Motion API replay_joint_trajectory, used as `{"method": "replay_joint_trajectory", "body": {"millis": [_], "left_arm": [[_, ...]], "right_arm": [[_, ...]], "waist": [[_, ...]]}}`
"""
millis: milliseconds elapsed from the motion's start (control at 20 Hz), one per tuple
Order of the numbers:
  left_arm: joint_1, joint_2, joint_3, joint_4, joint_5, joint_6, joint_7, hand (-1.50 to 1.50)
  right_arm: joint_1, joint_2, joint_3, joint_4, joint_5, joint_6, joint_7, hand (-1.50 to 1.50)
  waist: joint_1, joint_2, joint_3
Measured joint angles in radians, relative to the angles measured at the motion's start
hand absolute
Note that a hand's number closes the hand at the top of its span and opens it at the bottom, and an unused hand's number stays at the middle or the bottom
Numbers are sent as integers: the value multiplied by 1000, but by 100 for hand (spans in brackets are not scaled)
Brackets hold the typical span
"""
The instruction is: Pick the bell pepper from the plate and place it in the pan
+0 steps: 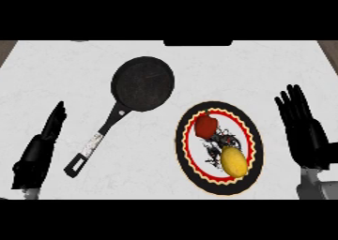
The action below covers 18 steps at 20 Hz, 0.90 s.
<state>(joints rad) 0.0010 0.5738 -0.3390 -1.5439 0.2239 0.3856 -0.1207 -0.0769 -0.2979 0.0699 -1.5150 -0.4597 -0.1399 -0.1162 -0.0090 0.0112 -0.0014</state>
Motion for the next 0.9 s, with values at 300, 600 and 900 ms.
{"method": "replay_joint_trajectory", "body": {"millis": [300,600,900], "left_arm": [[-36,53,82,88,31,-11,138,0],[-18,62,107,146,57,-4,206,0],[-78,64,134,220,57,-42,269,0]], "right_arm": [[-194,49,86,-25,126,-86,22,-150],[-148,66,12,7,299,-367,-40,150],[-42,215,132,-69,475,-591,-146,-150]], "waist": [[24,-4,0],[-19,-7,-7],[-6,-11,-1]]}}
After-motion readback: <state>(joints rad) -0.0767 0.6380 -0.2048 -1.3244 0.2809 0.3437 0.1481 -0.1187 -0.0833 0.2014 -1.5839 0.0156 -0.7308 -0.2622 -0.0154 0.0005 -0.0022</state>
